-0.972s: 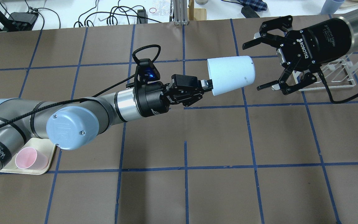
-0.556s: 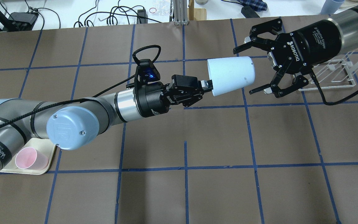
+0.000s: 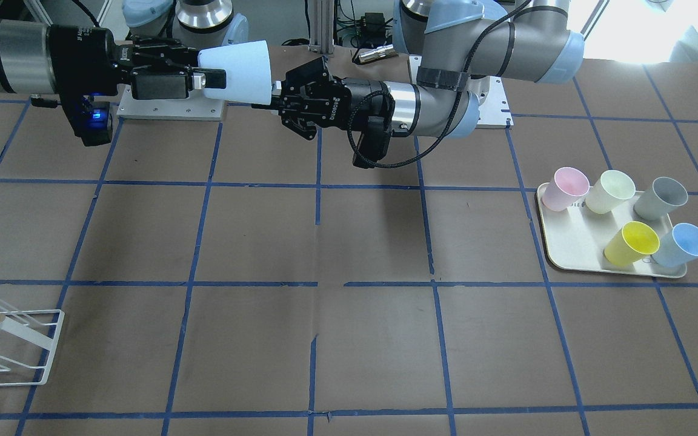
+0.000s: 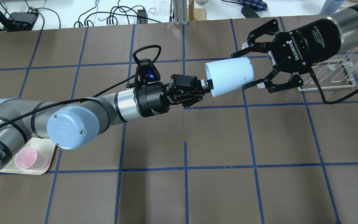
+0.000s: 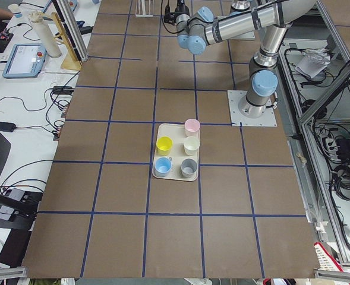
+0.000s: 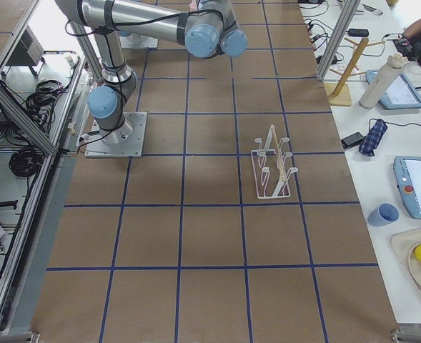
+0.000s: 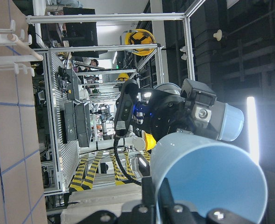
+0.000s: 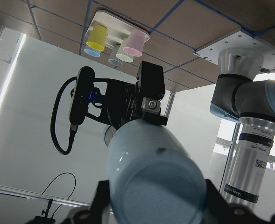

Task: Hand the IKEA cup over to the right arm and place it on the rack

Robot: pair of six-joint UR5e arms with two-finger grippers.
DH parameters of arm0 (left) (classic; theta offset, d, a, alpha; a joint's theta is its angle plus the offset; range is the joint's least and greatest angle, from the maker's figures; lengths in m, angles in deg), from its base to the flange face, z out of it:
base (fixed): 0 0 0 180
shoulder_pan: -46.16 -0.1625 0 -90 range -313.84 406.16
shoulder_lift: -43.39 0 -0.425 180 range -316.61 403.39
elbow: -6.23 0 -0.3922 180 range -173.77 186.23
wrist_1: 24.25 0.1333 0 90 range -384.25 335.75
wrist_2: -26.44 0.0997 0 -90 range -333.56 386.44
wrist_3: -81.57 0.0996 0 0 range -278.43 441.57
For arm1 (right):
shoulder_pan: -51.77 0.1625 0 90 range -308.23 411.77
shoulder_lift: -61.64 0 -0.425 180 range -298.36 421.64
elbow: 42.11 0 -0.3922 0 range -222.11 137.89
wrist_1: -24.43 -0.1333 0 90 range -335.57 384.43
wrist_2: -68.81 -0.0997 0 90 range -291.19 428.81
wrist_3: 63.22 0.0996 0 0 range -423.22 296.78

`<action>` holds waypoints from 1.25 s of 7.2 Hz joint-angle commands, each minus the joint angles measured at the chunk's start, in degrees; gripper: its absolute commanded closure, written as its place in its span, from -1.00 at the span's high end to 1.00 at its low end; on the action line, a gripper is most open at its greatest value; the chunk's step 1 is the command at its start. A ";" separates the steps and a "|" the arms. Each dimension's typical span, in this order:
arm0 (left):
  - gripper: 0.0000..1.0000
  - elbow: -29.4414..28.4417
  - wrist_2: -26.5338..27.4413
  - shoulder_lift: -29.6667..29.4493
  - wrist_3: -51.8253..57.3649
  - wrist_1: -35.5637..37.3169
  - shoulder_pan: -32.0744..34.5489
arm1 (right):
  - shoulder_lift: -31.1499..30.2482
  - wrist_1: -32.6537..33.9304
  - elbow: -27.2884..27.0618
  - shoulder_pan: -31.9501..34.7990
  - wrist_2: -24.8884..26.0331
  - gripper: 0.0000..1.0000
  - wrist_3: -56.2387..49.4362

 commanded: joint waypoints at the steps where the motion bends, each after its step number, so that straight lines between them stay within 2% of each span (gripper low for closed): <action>1: -0.41 -0.01 0.09 0.33 -0.03 -0.06 0.04 | 0.16 0.11 0.32 0.00 0.00 0.02 0.01; 3: -0.24 -0.18 0.01 0.51 -1.17 -0.06 0.04 | 0.24 0.89 0.58 -0.35 -0.18 0.02 0.53; 4: 0.12 -0.44 0.18 1.12 -2.39 -0.15 -0.31 | 0.16 3.25 0.58 -1.22 -0.26 0.03 3.06; 5: 0.26 -0.62 0.96 1.38 -4.84 -0.24 -1.01 | 0.07 6.06 0.76 -2.45 -0.26 0.03 5.52; 8: 0.35 -0.62 8.33 1.39 -5.22 -0.24 -6.10 | 0.07 10.21 2.07 -6.49 3.41 0.02 6.08; 9: 0.40 -0.97 8.70 1.39 -5.30 -0.24 -6.55 | 0.07 14.91 2.69 -7.72 7.17 0.00 6.16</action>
